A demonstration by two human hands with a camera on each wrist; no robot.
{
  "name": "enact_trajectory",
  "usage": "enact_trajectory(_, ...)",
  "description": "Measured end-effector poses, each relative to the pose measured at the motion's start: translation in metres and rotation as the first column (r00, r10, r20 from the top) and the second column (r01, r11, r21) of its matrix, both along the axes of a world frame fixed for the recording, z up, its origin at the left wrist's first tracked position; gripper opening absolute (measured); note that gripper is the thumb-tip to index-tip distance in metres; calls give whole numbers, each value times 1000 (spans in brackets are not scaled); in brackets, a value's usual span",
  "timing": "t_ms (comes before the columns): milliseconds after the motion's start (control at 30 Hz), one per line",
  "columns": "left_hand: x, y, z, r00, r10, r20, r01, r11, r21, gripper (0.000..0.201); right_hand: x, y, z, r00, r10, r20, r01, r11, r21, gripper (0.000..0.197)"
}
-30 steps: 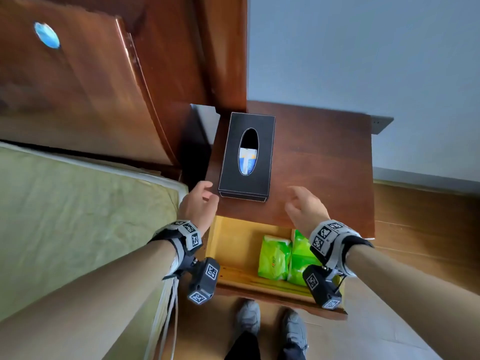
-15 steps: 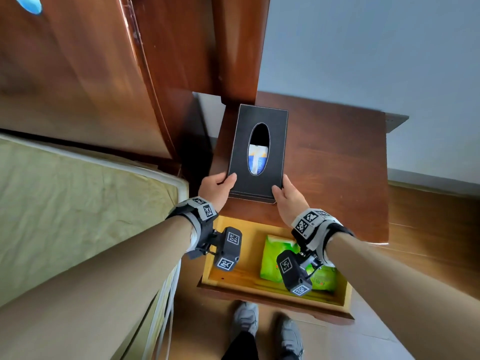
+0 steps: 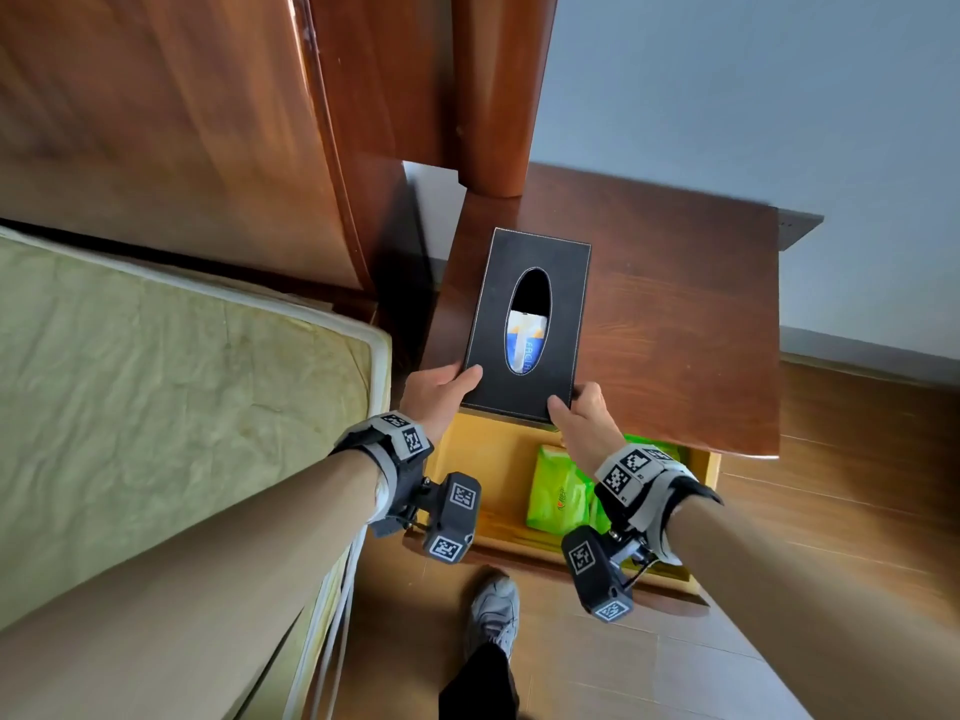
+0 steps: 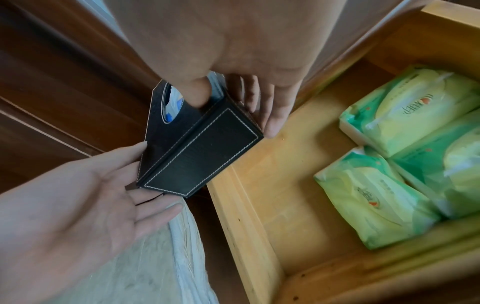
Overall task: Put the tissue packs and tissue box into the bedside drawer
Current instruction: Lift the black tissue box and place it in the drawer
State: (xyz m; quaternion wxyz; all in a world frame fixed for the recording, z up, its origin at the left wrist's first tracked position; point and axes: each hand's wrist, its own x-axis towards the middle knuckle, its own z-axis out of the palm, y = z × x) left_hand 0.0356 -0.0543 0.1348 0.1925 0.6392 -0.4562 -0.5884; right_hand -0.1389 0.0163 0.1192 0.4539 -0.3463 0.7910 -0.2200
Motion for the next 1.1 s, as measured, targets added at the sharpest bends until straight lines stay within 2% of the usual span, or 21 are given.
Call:
enact_trajectory(67, 4, 14, 5, 999, 21, -25, -20, 1000, 21, 15, 5, 15, 0, 997, -50, 64, 49, 998, 26, 38)
enact_trajectory(167, 12, 37, 9, 999, 46, -21, -45, 996, 75, 35, 10, 41, -3, 979, -127, 162, 120, 992, 48, 41)
enact_trajectory(200, 15, 45, 10, 999, 32, -9, -31, 995, 91, 36, 11, 51, -4, 975, -132, 180, 125, 991, 49, 42)
enact_trajectory(333, 36, 69, 9, 983, -165, 85, 155, 982, 108, 34, 16, 85, 1, 971, -85, 225, 79, 996, 33, 48)
enact_trajectory(433, 45, 87, 12, 955, -279, 96, 257, 946, 199, 70, 16, 109, 8, 968, 15, 252, -25, 999, 40, 65)
enact_trajectory(500, 48, 101, 16, 949, -302, 86, 275, 931, 240, 71, 15, 124, 11, 966, 53, 252, -69, 996, 54, 79)
enact_trajectory(533, 51, 108, 18, 948, -309, 71, 282, 925, 255, 70, 15, 131, 11, 963, 50, 264, -70, 995, 69, 84)
enact_trajectory(633, 63, 128, 13, 952, -306, 10, 291, 913, 287, 106, 18, 145, 15, 923, -42, 382, 4, 995, 100, 83)
enact_trajectory(666, 66, 135, 12, 952, -306, -10, 295, 909, 293, 107, 19, 147, 15, 905, -84, 418, 44, 994, 105, 81)
enact_trajectory(766, 73, 153, 10, 945, -321, -57, 322, 893, 314, 86, 21, 150, 11, 863, -188, 468, 147, 981, 122, 78)
enact_trajectory(866, 78, 159, -3, 922, -383, -59, 380, 862, 336, 90, 21, 156, 2, 861, -206, 465, 146, 976, 162, 72)
enact_trajectory(933, 82, 157, -15, 889, -456, -49, 439, 815, 379, 93, 19, 159, -10, 856, -215, 470, 131, 970, 206, 73)
enact_trajectory(1033, 83, 151, -23, 792, -608, 63, 558, 761, 332, 97, 21, 157, -26, 860, -243, 450, 129, 954, 270, 71)
enact_trajectory(1100, 82, 143, -25, 738, -638, 221, 608, 770, 195, 98, 24, 150, -32, 866, -259, 428, 144, 948, 284, 65)
